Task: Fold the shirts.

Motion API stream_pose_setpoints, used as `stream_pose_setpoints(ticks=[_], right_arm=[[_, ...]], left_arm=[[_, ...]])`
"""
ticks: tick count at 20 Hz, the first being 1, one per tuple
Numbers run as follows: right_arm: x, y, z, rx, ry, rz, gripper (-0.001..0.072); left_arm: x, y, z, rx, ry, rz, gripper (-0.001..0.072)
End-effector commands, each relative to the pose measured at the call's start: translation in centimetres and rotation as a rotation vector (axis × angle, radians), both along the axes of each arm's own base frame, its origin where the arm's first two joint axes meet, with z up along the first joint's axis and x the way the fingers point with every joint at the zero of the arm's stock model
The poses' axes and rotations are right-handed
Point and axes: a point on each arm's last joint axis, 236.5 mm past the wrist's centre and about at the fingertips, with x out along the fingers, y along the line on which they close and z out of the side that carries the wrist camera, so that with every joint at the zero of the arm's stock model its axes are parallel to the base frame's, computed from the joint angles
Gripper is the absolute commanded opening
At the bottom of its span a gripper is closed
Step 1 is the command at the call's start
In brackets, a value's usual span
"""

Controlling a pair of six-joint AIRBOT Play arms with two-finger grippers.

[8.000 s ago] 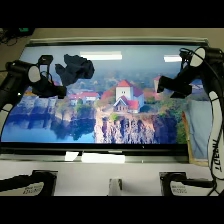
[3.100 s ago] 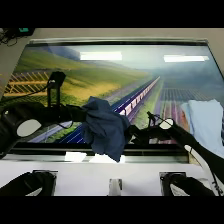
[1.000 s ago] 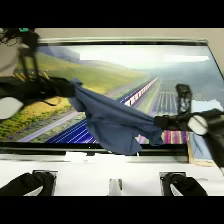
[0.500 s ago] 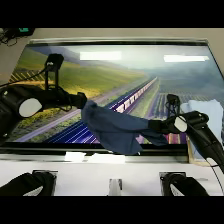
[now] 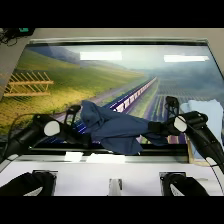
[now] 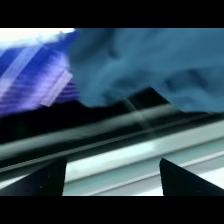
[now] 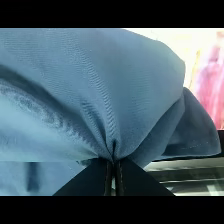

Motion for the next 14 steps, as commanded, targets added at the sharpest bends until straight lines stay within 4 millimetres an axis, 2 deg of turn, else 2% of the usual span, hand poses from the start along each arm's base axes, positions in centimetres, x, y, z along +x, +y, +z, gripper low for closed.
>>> stream_pose_setpoints(ticks=[1,3,7,11,13,14], right_arm=[[-0.2,0.4,0.0,0.017,0.007,0.001,0.0024],[-0.2,0.7,0.0,0.028,0.007,-0.001,0.0024],[-0.3,0.8,0.0,0.033,0.012,-0.002,0.0024],[-0.5,1.7,0.1,0.076,0.025,-0.010,0.0024],[-0.7,2.2,0.1,0.099,0.032,-0.015,0.0024],[-0.7,2.4,0.2,0.109,0.034,-0.016,0.0024]], left_arm=[[-2.2,-5.1,-2.4,-0.228,0.082,0.197,0.0653],[-1.5,-6.1,-3.3,-0.255,0.064,0.272,0.0652],[-1.2,-7.6,-5.0,-0.263,0.069,0.314,0.0652],[0.4,-9.2,-5.1,-0.318,0.021,0.389,0.0650],[1.0,-9.3,-5.5,-0.317,0.002,0.406,0.0642],[1.0,-9.2,-6.0,-0.306,0.011,0.417,0.0588]])
